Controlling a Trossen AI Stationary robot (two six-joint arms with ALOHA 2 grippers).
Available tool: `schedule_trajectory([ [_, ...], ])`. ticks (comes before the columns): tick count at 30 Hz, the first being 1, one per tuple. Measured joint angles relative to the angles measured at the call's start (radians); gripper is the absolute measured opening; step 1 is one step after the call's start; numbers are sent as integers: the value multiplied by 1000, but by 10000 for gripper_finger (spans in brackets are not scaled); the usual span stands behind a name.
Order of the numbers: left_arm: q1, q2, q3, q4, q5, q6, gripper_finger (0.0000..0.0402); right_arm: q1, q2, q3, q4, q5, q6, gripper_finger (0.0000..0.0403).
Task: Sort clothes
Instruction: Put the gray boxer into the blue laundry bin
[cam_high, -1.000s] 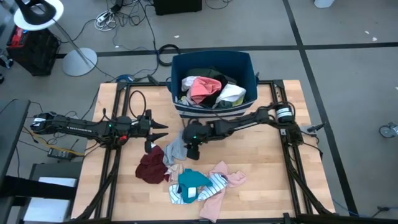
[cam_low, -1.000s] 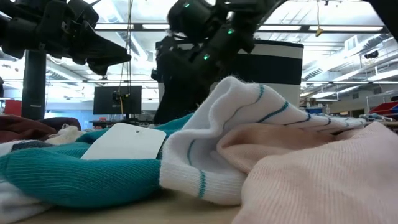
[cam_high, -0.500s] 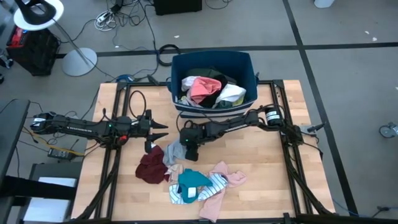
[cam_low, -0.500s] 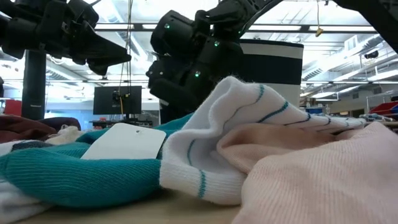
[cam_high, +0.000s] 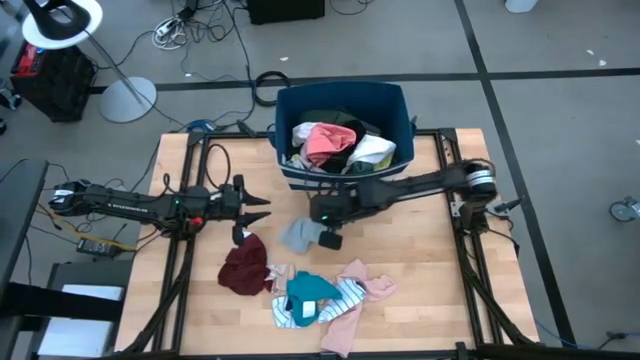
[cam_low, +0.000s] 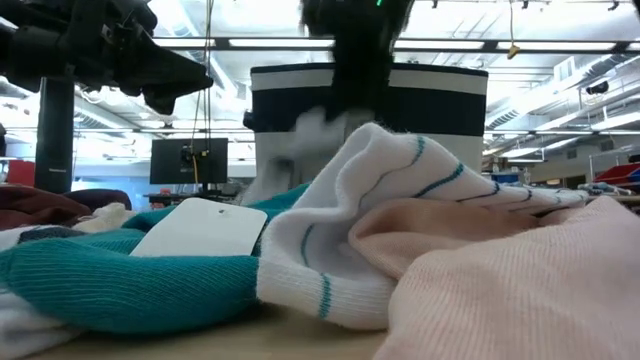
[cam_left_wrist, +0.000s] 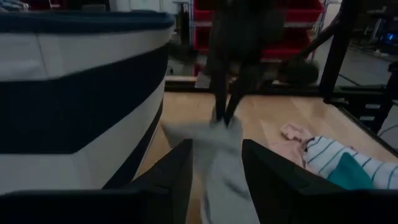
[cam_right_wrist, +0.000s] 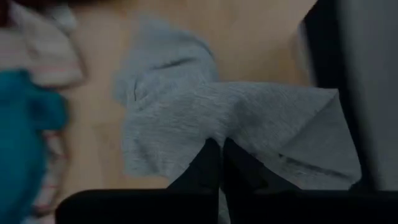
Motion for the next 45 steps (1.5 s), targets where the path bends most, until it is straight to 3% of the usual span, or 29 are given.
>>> schedule_trajectory([
  [13,0,0,0,-14,0,-7,145,21,-389,1,18,244,-50,1],
  [22,0,0,0,-16,0,-7,145,-105,-515,1,201,260,-208,1],
  [27,0,0,0,-23,0,-7,145,-216,-523,1,183,260,-229,1],
  [39,0,0,0,-30,0,-7,145,-452,-380,1,-108,236,-33,4],
  [45,0,0,0,-31,0,-7,145,-531,-239,1,-136,73,-32,9],
])
